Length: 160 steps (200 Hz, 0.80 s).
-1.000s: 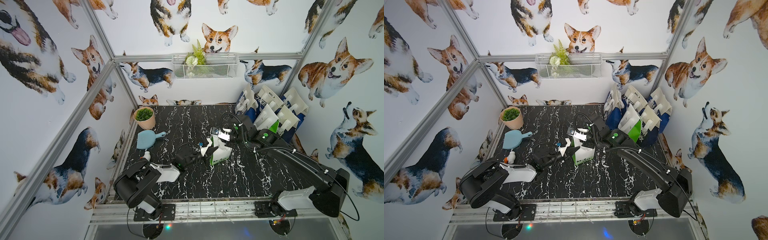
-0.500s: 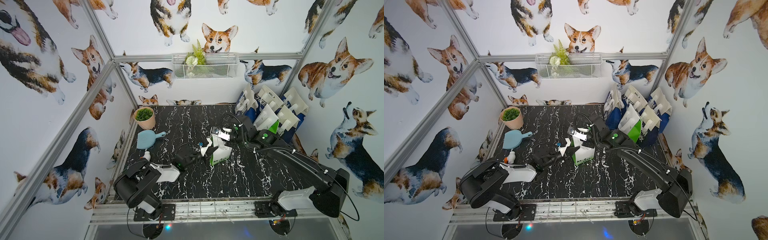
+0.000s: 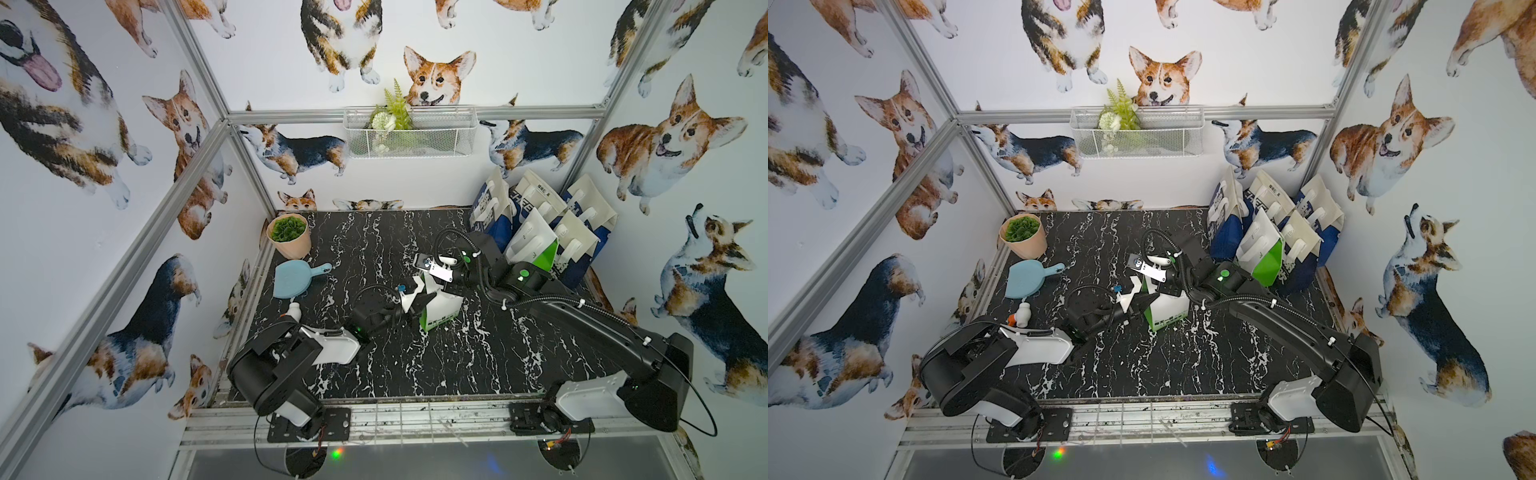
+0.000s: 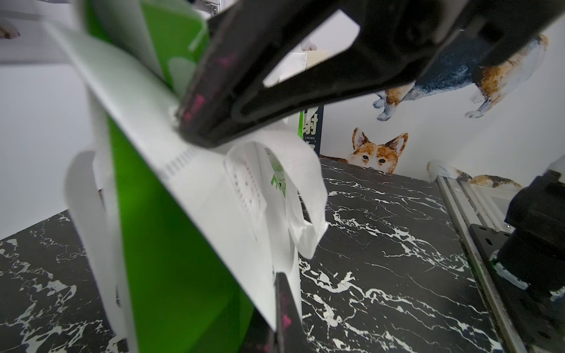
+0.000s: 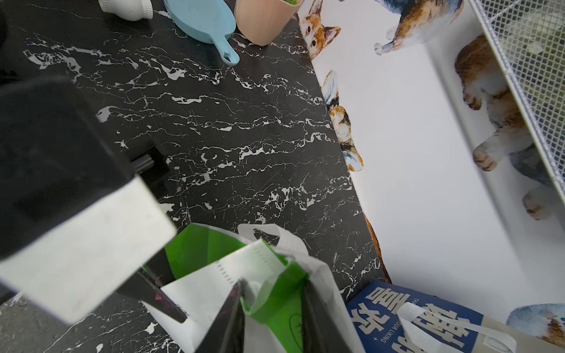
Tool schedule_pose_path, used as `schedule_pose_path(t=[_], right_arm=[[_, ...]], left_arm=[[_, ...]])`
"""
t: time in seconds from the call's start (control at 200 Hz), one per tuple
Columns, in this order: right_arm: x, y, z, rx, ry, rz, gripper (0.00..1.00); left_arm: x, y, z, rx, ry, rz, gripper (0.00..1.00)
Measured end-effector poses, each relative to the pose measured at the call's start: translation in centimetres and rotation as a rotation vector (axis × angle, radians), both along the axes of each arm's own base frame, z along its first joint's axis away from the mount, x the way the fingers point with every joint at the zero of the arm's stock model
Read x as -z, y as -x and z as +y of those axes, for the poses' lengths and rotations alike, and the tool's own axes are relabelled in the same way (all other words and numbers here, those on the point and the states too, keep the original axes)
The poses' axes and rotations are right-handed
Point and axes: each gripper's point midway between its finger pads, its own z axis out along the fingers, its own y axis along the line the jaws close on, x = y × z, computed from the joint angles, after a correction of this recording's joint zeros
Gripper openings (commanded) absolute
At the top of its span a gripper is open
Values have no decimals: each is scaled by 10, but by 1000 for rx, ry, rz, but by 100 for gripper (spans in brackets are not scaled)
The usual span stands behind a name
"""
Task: Open the takeout bag
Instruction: Open the takeout bag at the center of the board.
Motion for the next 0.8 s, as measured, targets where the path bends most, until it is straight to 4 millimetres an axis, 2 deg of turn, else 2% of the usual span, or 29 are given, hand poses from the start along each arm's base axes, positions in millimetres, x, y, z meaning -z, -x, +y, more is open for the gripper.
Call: schedule_pose_path(t=[0.17,0.245,0.43,0.676,0.801], right_arm=[[-1,-5,-2,20,7,-18,16],[1,-6,-3,28,18,-25,0],[-1,-7,-5,28,39,-45,0],[-28,-9,-17,16,126,-70,0],[-33,-9,-20,-1,180,-76,0]], left_arm=[[0,-1,0,-4,0,0,0],[0,-1,0,-4,0,0,0],[0,-1,1,-7,0,0,0],[-4,0,0,0,10,-11,0],[-5,1,-1,6,13,-15,0]])
